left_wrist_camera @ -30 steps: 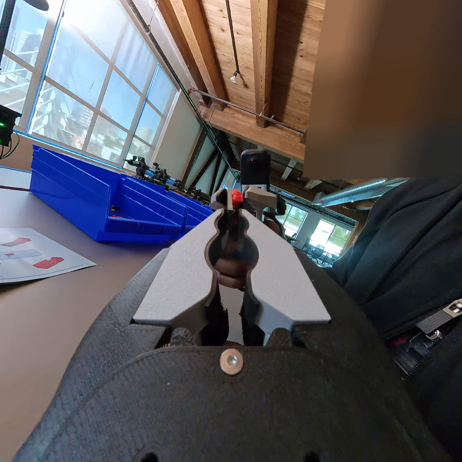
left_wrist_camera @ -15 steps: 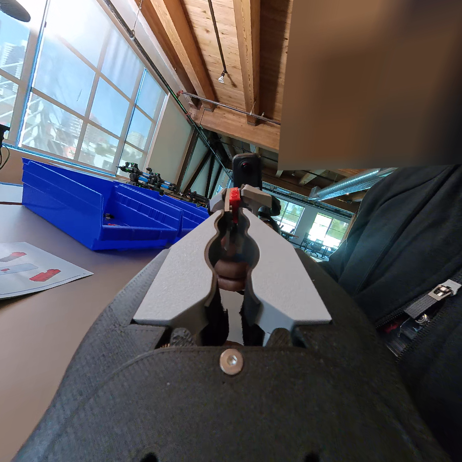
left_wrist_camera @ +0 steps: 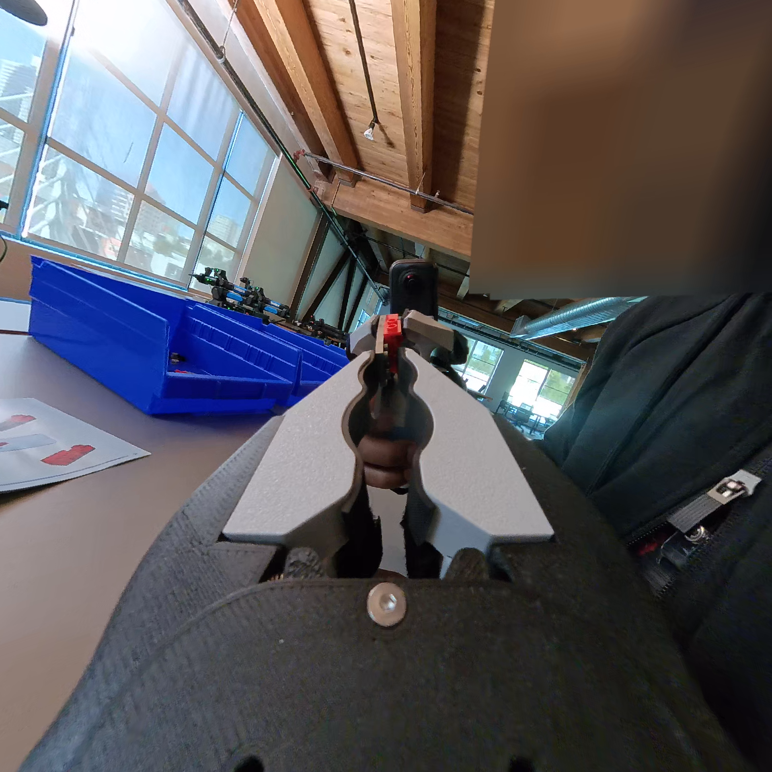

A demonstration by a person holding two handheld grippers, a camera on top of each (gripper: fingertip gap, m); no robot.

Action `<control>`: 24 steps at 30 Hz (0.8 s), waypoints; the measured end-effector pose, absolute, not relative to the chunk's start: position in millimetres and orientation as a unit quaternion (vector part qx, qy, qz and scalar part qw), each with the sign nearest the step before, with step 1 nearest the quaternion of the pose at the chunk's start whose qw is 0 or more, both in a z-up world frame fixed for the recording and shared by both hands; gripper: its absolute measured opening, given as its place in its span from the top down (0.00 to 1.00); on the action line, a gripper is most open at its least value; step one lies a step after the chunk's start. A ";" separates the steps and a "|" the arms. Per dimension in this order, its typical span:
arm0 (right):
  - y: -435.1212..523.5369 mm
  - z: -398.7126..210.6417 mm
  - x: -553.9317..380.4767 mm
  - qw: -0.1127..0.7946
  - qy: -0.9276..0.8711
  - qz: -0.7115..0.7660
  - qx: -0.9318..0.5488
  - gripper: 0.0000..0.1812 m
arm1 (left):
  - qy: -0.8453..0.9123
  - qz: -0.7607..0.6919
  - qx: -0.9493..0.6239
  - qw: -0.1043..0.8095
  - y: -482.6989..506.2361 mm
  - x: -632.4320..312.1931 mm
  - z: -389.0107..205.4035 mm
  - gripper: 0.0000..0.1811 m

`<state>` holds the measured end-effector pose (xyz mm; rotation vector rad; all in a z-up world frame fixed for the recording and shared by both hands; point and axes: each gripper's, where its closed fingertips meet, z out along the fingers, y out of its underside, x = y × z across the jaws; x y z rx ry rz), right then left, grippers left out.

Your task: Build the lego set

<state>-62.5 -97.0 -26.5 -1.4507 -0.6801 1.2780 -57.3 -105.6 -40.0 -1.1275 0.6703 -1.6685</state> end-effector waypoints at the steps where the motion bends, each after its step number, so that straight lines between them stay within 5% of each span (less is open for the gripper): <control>1: -92.7 -28.9 -61.5 0.522 -0.278 0.523 -0.614 0.93 | 0.268 -0.689 -0.471 0.481 -102.9 -56.8 -41.6 0.96; 8: -73.2 -42.2 -49.0 0.508 -0.230 0.505 -0.658 0.76 | 0.140 -0.776 -0.504 0.351 -78.3 -60.4 -53.5 0.96; 24: -59.5 -66.2 -46.2 0.444 -0.164 0.521 -0.711 0.94 | 0.052 -0.800 -0.548 0.239 -67.3 -54.7 -75.1 0.96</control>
